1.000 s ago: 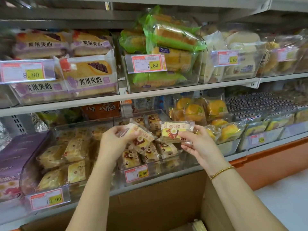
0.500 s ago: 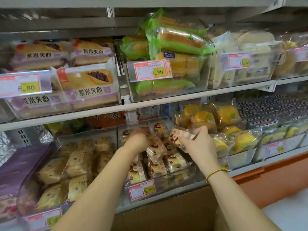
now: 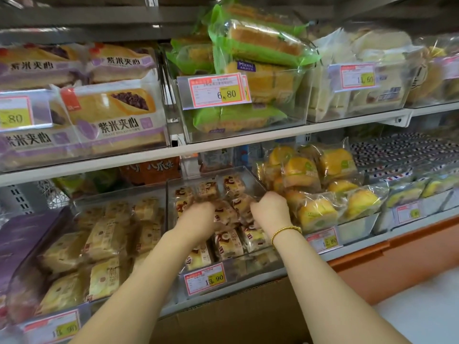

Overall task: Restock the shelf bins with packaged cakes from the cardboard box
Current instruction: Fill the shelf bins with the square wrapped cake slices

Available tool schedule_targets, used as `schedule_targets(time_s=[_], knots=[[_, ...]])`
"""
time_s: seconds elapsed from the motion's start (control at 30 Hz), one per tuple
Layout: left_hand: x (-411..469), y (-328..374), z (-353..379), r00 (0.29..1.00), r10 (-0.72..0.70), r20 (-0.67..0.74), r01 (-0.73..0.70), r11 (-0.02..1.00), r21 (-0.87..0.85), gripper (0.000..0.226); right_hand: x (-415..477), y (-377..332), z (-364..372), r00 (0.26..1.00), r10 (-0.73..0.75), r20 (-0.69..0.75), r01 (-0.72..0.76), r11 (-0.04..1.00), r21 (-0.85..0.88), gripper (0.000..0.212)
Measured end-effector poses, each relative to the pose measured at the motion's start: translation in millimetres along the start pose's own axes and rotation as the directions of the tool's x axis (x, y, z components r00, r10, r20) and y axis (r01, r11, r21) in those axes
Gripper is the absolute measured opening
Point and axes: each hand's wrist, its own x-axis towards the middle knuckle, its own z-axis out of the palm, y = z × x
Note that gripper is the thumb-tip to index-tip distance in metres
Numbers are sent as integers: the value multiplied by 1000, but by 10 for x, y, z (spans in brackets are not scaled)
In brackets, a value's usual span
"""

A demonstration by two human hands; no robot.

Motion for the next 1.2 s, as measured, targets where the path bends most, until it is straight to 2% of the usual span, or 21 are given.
schedule_targets(time_s=[0.2, 0.3, 0.37, 0.43, 0.5, 0.7, 0.9, 0.97, 1.0, 1.1, 1.2], knots=[[18, 9, 77, 998, -26, -62, 30, 997, 72, 40, -149, 78, 43, 987, -156, -24, 139, 931, -337, 25], [-29, 17, 105, 997, -13, -76, 20, 995, 101, 37, -136, 29, -49, 981, -168, 97, 193, 867, -460, 35], [-52, 13, 96, 997, 4, -76, 5, 994, 111, 39, -136, -27, -151, 962, -186, 200, 269, 776, -571, 45], [-69, 14, 77, 998, 8, -61, 0, 993, 122, 38, -129, -76, -210, 940, -261, 220, 341, 693, -635, 37], [-77, 18, 70, 999, 3, -48, 3, 991, 132, 39, -96, -96, -188, 916, -341, 210, 394, 667, -633, 25], [-107, 127, 87, 995, -81, -58, 88, 988, 130, 28, 71, -77, -4, 879, -432, 200, 456, 644, -614, 30], [-165, 250, 99, 992, -98, -79, 106, 989, 106, 35, 58, 50, 70, 896, -424, 134, 429, 745, -511, 21], [-280, 299, 39, 982, -115, -149, 122, 992, 43, 29, -101, 62, 9, 862, -498, 95, 479, 736, -478, 30], [-374, 316, 22, 967, -109, -231, 109, 994, -11, 25, -219, 57, -59, 834, -544, 93, 520, 719, -461, 31], [-895, 353, 146, 895, -61, -441, -17, 985, -170, 14, -645, 149, -288, 735, -644, 213, 654, 590, -473, 24], [-1424, 310, 501, 881, -33, -473, -85, 970, -227, 17, -987, 431, -435, 717, -575, 395, 692, 514, -507, 28]])
